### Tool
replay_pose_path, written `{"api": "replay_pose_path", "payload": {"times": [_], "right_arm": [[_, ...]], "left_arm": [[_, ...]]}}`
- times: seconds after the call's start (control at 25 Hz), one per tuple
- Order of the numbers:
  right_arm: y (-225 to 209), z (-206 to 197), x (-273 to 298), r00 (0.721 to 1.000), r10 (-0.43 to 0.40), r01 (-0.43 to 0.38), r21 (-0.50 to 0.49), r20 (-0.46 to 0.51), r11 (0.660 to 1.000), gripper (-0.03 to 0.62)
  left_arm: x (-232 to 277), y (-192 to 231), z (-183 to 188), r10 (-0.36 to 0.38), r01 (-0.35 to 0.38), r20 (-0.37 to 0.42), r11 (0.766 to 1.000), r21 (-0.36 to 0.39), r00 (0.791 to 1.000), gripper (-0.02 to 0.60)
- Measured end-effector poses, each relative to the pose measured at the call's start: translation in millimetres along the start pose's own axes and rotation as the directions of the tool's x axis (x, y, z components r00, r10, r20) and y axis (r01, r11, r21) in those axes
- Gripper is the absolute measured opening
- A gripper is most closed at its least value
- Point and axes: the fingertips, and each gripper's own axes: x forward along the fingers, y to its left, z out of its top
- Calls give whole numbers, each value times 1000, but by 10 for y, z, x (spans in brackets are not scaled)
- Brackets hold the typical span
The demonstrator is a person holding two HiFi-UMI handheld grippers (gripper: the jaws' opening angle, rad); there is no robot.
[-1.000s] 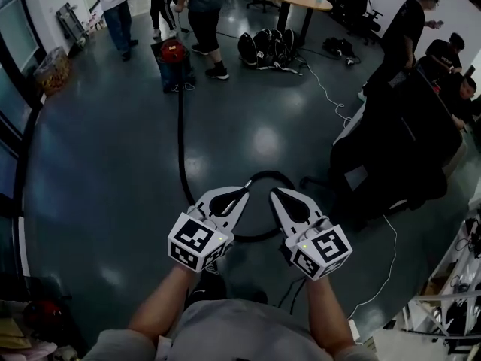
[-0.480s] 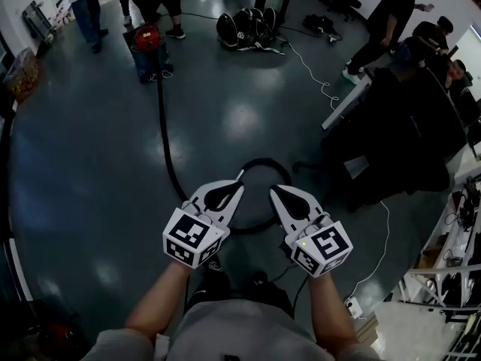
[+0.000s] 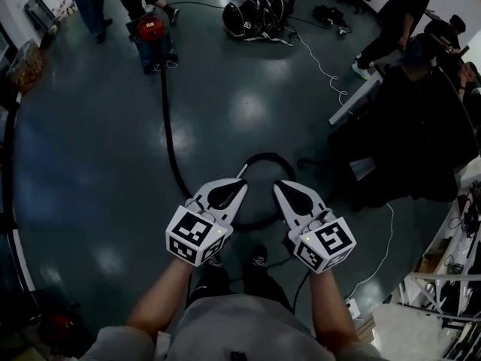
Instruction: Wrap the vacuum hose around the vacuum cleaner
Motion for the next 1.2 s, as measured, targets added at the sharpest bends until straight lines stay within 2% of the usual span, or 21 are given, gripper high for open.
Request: {"api": "replay_pose_path", "payload": {"times": [0.36, 0.68, 0.8, 0.92, 1.2], "right_arm": [[-115, 121, 105, 1000, 0, 0, 1, 31, 1000, 4], [-330, -289, 352, 1000, 7, -7, 7, -12, 1000, 5], [-587, -639, 492, 999, -1, 2, 22, -40, 1000, 5], [-797, -1115, 603, 996, 7, -6, 18, -88, 1000, 5], [-1324, -2591, 1043, 982, 63, -63, 8, -177, 998, 5]], "left_arm": [[49, 66, 93, 16, -16, 6, 1000, 16, 1000, 6], [300, 408, -367, 52, -51, -58, 999, 17, 997, 6], [543, 628, -758, 81, -80, -101, 997, 16, 992, 6], [751, 805, -1321, 109, -111, -146, 994, -3, 983, 6], [1387, 1227, -2960, 146, -161, -234, 986, -46, 961, 6]]}}
